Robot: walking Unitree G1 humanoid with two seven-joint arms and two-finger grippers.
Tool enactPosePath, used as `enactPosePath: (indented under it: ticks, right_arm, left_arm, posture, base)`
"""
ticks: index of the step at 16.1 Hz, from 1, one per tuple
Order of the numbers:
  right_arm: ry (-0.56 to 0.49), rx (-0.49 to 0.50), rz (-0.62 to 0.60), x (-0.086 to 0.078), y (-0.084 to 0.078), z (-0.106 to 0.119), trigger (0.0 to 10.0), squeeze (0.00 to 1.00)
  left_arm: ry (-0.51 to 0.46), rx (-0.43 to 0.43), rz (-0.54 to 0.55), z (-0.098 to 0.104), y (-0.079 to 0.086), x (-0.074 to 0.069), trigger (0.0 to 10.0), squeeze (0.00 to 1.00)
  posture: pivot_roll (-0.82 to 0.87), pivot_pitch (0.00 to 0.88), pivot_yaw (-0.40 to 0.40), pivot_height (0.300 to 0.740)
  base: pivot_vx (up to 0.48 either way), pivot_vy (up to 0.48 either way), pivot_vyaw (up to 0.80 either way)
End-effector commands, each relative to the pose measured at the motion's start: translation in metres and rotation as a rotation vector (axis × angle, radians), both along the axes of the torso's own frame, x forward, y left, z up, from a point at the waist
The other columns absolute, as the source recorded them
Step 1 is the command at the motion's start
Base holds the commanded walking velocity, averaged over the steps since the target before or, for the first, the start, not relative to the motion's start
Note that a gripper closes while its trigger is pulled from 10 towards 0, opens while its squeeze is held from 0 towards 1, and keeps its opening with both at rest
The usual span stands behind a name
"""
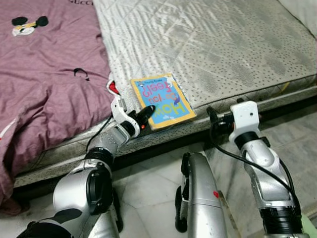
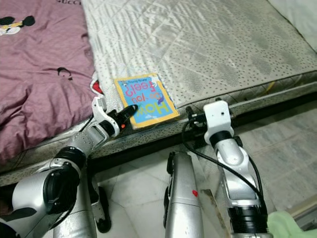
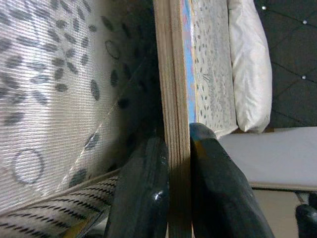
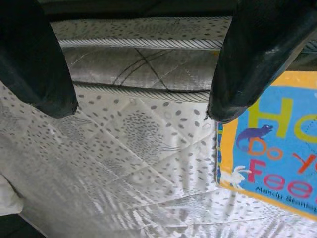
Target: Clean up the room
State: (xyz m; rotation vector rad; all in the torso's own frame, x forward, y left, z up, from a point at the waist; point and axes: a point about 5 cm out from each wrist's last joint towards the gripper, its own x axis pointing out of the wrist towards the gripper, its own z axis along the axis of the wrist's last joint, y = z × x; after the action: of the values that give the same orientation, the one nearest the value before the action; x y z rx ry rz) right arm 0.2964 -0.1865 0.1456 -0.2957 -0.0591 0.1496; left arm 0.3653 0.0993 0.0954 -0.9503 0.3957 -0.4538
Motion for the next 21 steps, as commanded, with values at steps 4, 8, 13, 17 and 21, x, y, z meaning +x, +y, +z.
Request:
enactPosePath:
  ticks: [4,8,13,17,21]
  right_arm:
    - [0.009,0.006,-0.021,0.002,-0.003,-0.005,10.0,0.0]
    - [-0.024,0.088,-0.008,0.01,0.011,-0.002,10.0,0.0]
    - [0.021,0.349,0.046,0.02,0.044,-0.002,10.0,0.0]
    - [0.011,0.525,0.118,0.027,0.062,0.005,10.0,0.0]
    - [0.003,0.557,0.143,0.035,0.069,0.009,10.0,0.0]
  left_arm:
    - [-0.004,0.01,0.115,-0.002,0.014,0.002,0.0,0.0]
    - [-0.262,0.214,0.255,0.022,0.042,0.008,0.0,0.0]
    - [-0.497,0.613,0.478,0.04,0.083,-0.041,0.0,0.0]
    - [-0.505,0.767,0.548,0.027,0.09,-0.082,0.0,0.0]
    - [-0.445,0.81,0.531,0.016,0.075,-0.11,0.1,0.0]
  posture:
    - [-0.22,0.202,-0.061,0.505]
    - [-0.15,0.158,-0.045,0.505]
    - [-0.05,0.122,-0.03,0.505]
    - [0.01,0.091,-0.045,0.505]
    - [0.04,0.082,-0.038,0.533]
  base:
    - [0.0,0.0,0.0]
    - [0.0,0.0,0.0]
    - [0.0,0.0,0.0]
    - [0.0,0.0,-0.13]
    - [0.0,0.0,-0.12]
